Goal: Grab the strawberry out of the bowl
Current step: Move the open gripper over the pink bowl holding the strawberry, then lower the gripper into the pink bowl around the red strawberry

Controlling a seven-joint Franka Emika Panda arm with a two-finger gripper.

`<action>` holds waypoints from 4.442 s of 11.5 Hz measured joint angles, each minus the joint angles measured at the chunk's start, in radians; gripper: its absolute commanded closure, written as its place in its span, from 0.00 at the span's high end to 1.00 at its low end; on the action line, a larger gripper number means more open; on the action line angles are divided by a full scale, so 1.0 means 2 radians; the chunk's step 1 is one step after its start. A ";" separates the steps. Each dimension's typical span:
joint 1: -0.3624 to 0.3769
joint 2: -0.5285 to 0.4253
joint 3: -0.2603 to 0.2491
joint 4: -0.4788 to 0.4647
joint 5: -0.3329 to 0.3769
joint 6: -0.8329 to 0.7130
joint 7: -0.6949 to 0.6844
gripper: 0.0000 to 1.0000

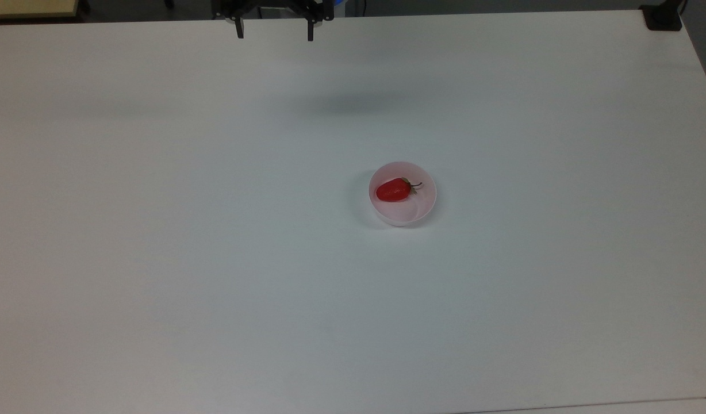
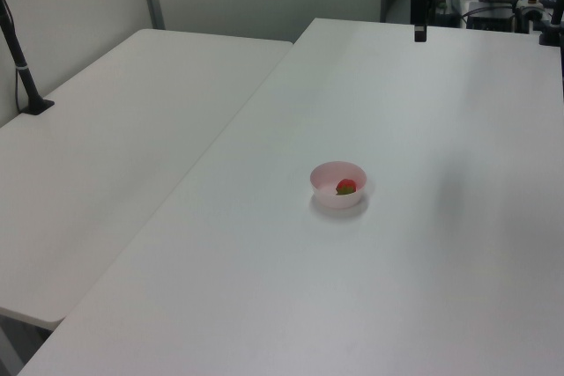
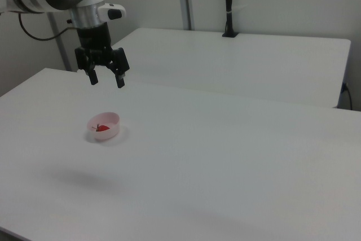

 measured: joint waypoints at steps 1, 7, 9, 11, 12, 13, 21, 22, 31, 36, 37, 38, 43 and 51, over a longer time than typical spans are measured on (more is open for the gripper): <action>0.000 0.000 0.000 0.000 0.000 0.000 0.000 1.00; 0.000 0.000 0.001 -0.005 0.000 0.000 0.000 1.00; 0.004 0.002 0.001 -0.006 0.000 0.000 0.000 1.00; 0.008 0.007 0.006 -0.006 0.002 0.004 0.014 1.00; 0.018 0.012 0.007 -0.006 0.002 0.013 0.037 1.00; 0.029 0.019 0.008 -0.007 0.002 0.025 0.065 1.00; 0.102 0.121 0.009 -0.013 0.003 0.169 0.350 0.90; 0.103 0.134 0.013 -0.013 0.004 0.183 0.381 0.87; 0.122 0.224 0.023 -0.013 0.004 0.287 0.516 0.78; 0.125 0.243 0.023 -0.013 0.004 0.294 0.521 0.59; 0.125 0.245 0.023 -0.013 0.004 0.294 0.521 0.56; 0.125 0.245 0.023 -0.013 0.004 0.294 0.521 0.55; 0.124 0.229 0.023 0.000 0.004 0.289 0.497 0.55; 0.108 0.192 0.022 -0.002 0.005 0.219 0.338 0.76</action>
